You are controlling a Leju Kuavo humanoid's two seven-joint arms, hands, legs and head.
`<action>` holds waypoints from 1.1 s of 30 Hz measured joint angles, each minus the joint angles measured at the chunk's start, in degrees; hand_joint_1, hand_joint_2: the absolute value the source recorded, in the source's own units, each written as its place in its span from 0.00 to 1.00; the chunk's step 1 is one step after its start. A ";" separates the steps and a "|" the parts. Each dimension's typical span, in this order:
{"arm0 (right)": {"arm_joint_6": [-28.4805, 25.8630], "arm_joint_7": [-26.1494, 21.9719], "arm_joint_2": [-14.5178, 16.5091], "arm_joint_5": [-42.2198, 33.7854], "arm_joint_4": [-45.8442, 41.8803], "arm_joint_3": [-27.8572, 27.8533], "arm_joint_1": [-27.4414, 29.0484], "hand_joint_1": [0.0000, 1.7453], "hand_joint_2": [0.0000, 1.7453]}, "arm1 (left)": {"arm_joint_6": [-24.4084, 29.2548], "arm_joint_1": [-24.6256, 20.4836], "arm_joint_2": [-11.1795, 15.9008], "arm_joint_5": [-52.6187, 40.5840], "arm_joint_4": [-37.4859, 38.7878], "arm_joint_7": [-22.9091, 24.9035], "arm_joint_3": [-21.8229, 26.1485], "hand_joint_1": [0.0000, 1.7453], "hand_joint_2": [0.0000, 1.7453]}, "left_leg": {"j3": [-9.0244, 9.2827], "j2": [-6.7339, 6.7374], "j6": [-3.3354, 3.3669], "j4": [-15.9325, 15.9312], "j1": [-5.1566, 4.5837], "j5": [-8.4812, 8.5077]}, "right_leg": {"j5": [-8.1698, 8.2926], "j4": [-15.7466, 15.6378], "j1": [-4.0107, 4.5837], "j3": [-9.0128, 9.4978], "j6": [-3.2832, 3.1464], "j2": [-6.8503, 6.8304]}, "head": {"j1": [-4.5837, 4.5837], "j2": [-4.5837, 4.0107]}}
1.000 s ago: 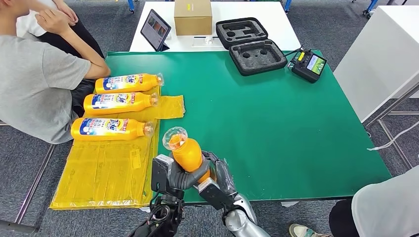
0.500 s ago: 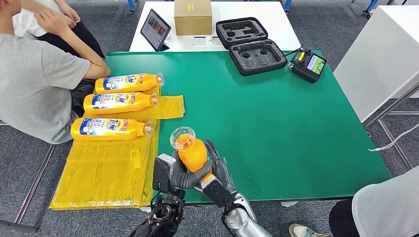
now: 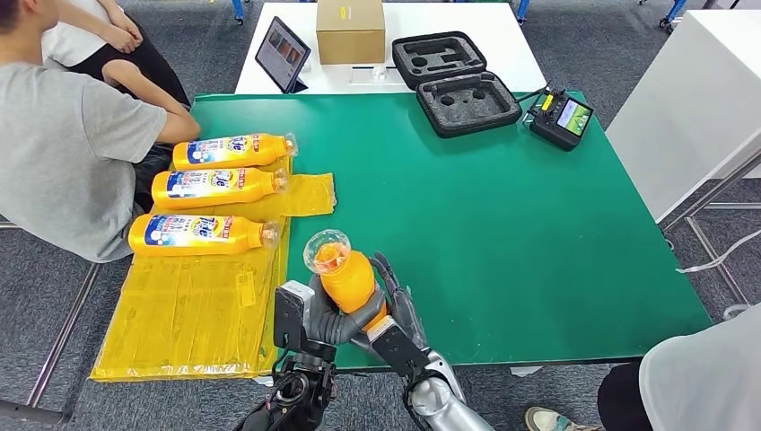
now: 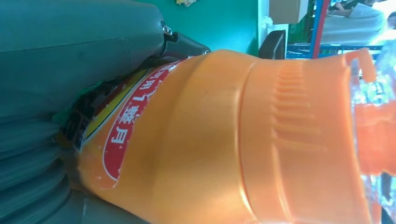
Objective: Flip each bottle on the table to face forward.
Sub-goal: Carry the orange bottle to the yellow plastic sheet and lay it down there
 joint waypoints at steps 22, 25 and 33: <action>0.85 -0.02 -0.27 0.61 -5.73 1.92 4.87 0.00 1.00 | 13.23 4.75 5.61 -17.46 -18.74 0.02 11.31 1.00 1.00 | -0.06 -0.03 -0.05 -0.02 0.01 0.04 | 0.00 0.02 0.01 -0.04 -0.01 -0.03 | 0.01 0.00; 0.90 -0.02 -0.28 0.61 -5.84 1.92 5.16 0.00 1.00 | 13.38 5.28 6.04 -17.71 -19.65 0.02 12.06 1.00 1.00 | -0.07 -0.03 -0.05 -0.02 0.01 0.04 | 0.00 0.02 0.00 -0.04 -0.01 -0.04 | 0.01 0.00; 0.90 -0.02 -0.28 -0.01 -6.05 1.92 5.58 0.00 1.00 | 16.47 7.57 6.04 -42.70 -22.09 0.01 16.97 1.00 1.00 | -0.07 -0.03 -0.06 -0.02 0.01 0.04 | 0.00 0.02 0.01 -0.05 -0.01 -0.03 | 0.01 0.00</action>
